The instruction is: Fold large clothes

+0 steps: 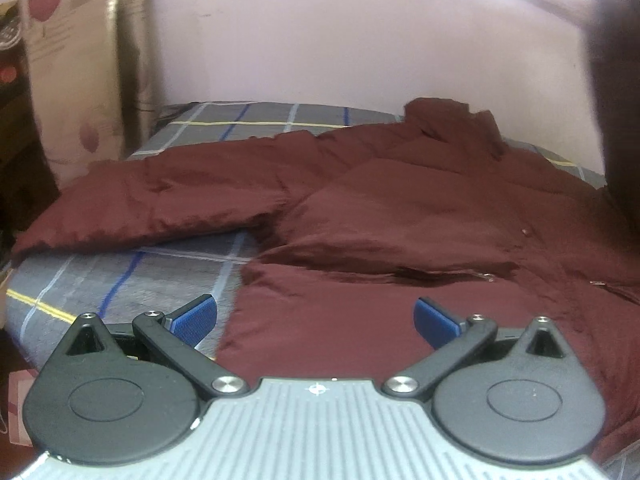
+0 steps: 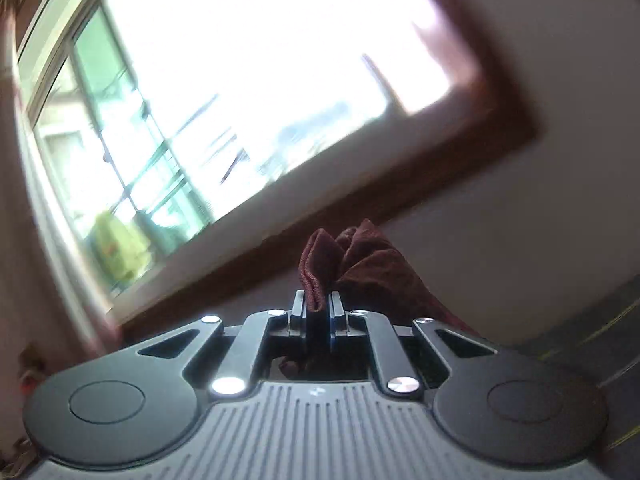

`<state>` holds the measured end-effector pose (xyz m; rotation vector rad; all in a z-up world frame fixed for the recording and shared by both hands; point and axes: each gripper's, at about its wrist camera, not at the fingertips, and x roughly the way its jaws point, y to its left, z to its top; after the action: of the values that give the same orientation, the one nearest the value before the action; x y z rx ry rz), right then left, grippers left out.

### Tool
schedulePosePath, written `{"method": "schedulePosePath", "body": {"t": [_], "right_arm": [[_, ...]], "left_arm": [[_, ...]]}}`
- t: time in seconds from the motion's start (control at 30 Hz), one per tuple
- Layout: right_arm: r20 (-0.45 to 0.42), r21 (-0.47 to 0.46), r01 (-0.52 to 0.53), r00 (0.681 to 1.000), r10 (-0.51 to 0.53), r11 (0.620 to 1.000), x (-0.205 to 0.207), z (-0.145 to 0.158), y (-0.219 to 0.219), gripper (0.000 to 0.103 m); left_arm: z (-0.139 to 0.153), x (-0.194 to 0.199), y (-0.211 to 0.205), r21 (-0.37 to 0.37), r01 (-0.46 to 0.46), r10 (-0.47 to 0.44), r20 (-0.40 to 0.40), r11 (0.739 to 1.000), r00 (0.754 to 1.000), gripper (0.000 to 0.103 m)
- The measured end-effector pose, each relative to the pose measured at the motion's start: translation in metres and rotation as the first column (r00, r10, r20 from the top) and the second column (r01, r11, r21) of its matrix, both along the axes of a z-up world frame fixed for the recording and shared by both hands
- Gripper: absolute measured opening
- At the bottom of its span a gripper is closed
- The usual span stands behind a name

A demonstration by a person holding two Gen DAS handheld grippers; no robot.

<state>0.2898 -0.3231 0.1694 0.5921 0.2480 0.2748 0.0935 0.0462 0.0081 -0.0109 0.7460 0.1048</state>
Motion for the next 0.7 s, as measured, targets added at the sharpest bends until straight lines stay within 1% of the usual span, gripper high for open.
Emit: {"method": "schedulePosePath", "body": {"t": [0.1,0.17,0.23,0.27,0.3,0.33,0.37,0.4,0.43,0.47,0.5,0.53,0.57,0.63,0.67,0.7], "right_arm": [[-0.064,0.040,-0.096,0.993,0.098,0.995,0.026,-0.030,0.062,0.009],[-0.131,0.066,-0.147,0.979,0.154,0.987,0.042,-0.061,0.103,0.008],[-0.204,0.059,-0.178,0.961,0.186,0.982,0.052,-0.096,0.138,0.008],[-0.247,0.059,-0.186,0.949,0.195,0.981,0.068,-0.118,0.146,0.008],[-0.290,0.049,-0.200,0.935,0.206,0.979,0.070,-0.135,0.160,0.008],[-0.337,0.032,-0.223,0.915,0.221,0.974,0.064,-0.156,0.164,0.011],[-0.382,0.036,-0.233,0.895,0.228,0.972,0.067,-0.176,0.174,0.012],[-0.412,0.048,-0.244,0.878,0.242,0.969,0.066,-0.191,0.183,0.012],[-0.438,0.040,-0.273,0.860,0.263,0.961,0.067,-0.203,0.193,0.013],[-0.458,0.014,-0.290,0.849,0.263,0.957,0.067,-0.213,0.202,0.015],[-0.466,-0.008,-0.295,0.846,0.257,0.956,0.063,-0.220,0.208,0.022],[-0.468,-0.034,-0.323,0.841,0.270,0.946,0.062,-0.224,0.214,0.033],[-0.458,-0.056,-0.352,0.841,0.289,0.934,0.056,-0.222,0.220,0.038],[-0.403,-0.069,-0.367,0.861,0.311,0.928,0.041,-0.213,0.221,0.062],[-0.351,-0.060,-0.367,0.879,0.324,0.928,0.029,-0.203,0.217,0.067],[-0.293,-0.046,-0.361,0.896,0.333,0.931,0.014,-0.192,0.210,0.075]], "left_arm": [[-0.003,-0.007,0.016,-0.006,-0.021,0.021,-0.002,1.000,1.000,0.103],[-0.007,-0.009,0.027,-0.012,-0.037,0.037,-0.012,0.999,0.999,0.103],[-0.012,-0.010,0.039,-0.020,-0.059,0.058,-0.031,0.998,0.998,0.103],[-0.015,-0.011,0.045,-0.025,-0.069,0.068,-0.039,0.997,0.997,0.103],[-0.017,-0.010,0.051,-0.032,-0.082,0.081,-0.046,0.996,0.996,0.103],[-0.019,-0.010,0.058,-0.038,-0.095,0.093,-0.052,0.995,0.994,0.103],[-0.020,-0.009,0.064,-0.043,-0.107,0.105,-0.058,0.993,0.993,0.103],[-0.021,-0.008,0.070,-0.048,-0.118,0.115,-0.058,0.992,0.992,0.103],[-0.021,-0.007,0.076,-0.051,-0.133,0.130,-0.056,0.990,0.990,0.103],[-0.021,-0.007,0.082,-0.055,-0.145,0.143,-0.051,0.988,0.988,0.103],[-0.021,-0.006,0.089,-0.065,-0.161,0.159,-0.043,0.985,0.986,0.103],[-0.020,-0.005,0.097,-0.077,-0.177,0.174,-0.036,0.981,0.984,0.103],[-0.020,-0.004,0.105,-0.093,-0.194,0.192,-0.027,0.977,0.981,0.103],[-0.021,-0.003,0.129,-0.150,-0.223,0.224,-0.012,0.963,0.974,0.103],[-0.022,-0.002,0.142,-0.189,-0.242,0.243,-0.021,0.952,0.970,0.103],[-0.024,0.000,0.160,-0.239,-0.265,0.264,-0.034,0.934,0.964,0.103]]}}
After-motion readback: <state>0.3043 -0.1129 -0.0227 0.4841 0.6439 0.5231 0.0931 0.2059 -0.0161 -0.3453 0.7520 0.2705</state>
